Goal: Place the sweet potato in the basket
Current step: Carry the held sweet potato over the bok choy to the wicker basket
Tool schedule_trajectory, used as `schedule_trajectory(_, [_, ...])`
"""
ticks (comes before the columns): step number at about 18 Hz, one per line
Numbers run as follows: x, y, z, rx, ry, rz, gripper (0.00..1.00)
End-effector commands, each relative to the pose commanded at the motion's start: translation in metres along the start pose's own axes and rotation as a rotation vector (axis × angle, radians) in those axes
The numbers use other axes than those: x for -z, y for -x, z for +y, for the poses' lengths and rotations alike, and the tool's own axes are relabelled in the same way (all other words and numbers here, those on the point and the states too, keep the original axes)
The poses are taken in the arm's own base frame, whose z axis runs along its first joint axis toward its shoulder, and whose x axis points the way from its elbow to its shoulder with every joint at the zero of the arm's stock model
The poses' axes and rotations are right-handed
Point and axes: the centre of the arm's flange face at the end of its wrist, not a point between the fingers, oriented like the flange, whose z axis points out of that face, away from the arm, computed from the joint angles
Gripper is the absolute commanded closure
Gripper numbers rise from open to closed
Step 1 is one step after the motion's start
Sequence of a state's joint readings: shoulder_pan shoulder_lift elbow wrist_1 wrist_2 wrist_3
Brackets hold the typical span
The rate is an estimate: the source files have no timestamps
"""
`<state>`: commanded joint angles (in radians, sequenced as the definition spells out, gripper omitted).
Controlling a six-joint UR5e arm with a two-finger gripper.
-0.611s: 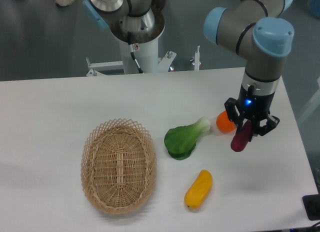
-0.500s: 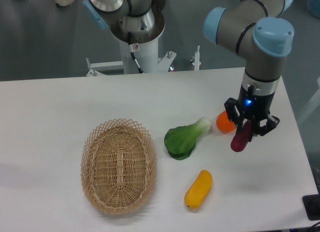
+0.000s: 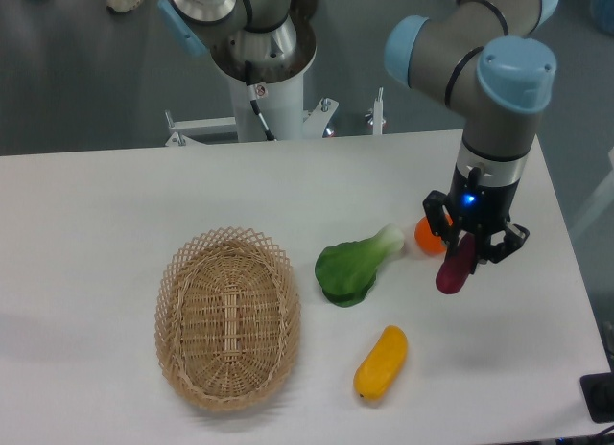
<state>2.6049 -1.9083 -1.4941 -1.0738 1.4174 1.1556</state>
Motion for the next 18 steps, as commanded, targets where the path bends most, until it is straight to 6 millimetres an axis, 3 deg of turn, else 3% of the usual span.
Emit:
schedule_trajectory(5, [-0.015,-0.058,-0.052,0.128,0.012,0.034,0.78])
schedule_trajectory(9, [-0.034,-0.12,-0.102,0.138,0.07,0.038,0.78])
schedule_trajectory(12, [-0.053,-0.153,-0.119,0.113,0.068,0.04,0.78])
schedule_trajectory(14, [-0.078,-0.181,-0.133,0.069,0.084,0.069,0.78])
schedule_trajectory(16, [-0.09,-0.19,-0.139,0.045,0.094,0.085,0.78])
schedule_trajectory(18, [-0.114,-0.208,-0.144,0.013,0.127,0.11,0.78])
